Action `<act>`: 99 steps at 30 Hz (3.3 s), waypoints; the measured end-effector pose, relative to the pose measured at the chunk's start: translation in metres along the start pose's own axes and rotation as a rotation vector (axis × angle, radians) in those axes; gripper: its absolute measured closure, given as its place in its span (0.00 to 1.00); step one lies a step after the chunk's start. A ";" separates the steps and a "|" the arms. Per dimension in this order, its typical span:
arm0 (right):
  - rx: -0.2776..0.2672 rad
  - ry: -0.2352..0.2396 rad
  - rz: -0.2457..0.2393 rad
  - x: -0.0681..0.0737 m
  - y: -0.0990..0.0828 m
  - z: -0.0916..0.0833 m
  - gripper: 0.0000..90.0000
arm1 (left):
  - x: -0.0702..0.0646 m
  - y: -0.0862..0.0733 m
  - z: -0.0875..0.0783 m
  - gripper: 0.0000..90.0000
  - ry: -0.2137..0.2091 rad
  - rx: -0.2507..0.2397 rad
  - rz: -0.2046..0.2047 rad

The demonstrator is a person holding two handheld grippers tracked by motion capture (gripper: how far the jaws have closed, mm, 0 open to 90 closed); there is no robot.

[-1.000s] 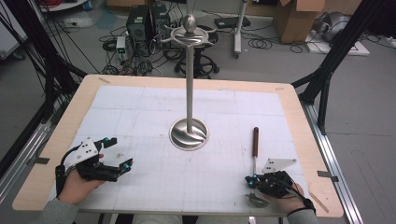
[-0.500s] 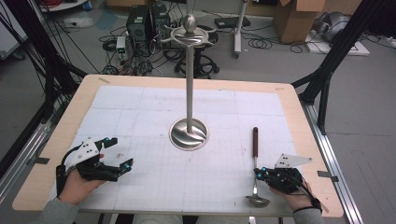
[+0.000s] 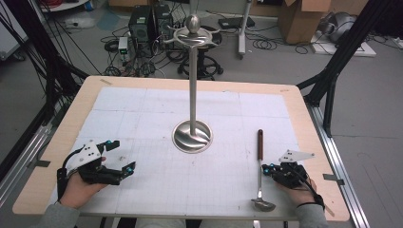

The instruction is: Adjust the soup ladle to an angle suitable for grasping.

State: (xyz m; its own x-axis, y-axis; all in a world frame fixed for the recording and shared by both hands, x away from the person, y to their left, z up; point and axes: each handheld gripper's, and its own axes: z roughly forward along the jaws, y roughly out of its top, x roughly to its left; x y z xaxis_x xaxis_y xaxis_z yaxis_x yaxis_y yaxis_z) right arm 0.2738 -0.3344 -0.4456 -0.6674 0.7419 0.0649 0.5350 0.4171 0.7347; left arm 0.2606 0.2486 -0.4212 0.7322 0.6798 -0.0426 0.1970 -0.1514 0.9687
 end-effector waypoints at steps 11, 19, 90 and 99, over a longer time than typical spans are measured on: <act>-0.003 0.013 -0.030 -0.001 0.009 0.012 1.00 | 0.000 -0.002 -0.005 0.02 0.013 0.001 -0.008; -0.003 0.031 -0.035 -0.001 0.015 0.018 1.00 | 0.000 -0.003 -0.007 0.02 0.017 0.002 -0.009; 0.163 0.223 -0.176 0.052 0.040 0.031 1.00 | -0.001 -0.002 -0.003 0.02 0.005 0.012 -0.003; 0.187 0.221 -0.177 0.051 0.034 0.022 1.00 | -0.001 -0.002 -0.003 0.02 0.004 0.009 -0.004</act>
State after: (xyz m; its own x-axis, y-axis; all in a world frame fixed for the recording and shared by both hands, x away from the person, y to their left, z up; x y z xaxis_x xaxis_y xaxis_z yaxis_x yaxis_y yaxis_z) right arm 0.2696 -0.2706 -0.4319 -0.8438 0.5259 0.1069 0.4725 0.6334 0.6128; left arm 0.2572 0.2508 -0.4223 0.7288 0.6832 -0.0459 0.2062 -0.1550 0.9662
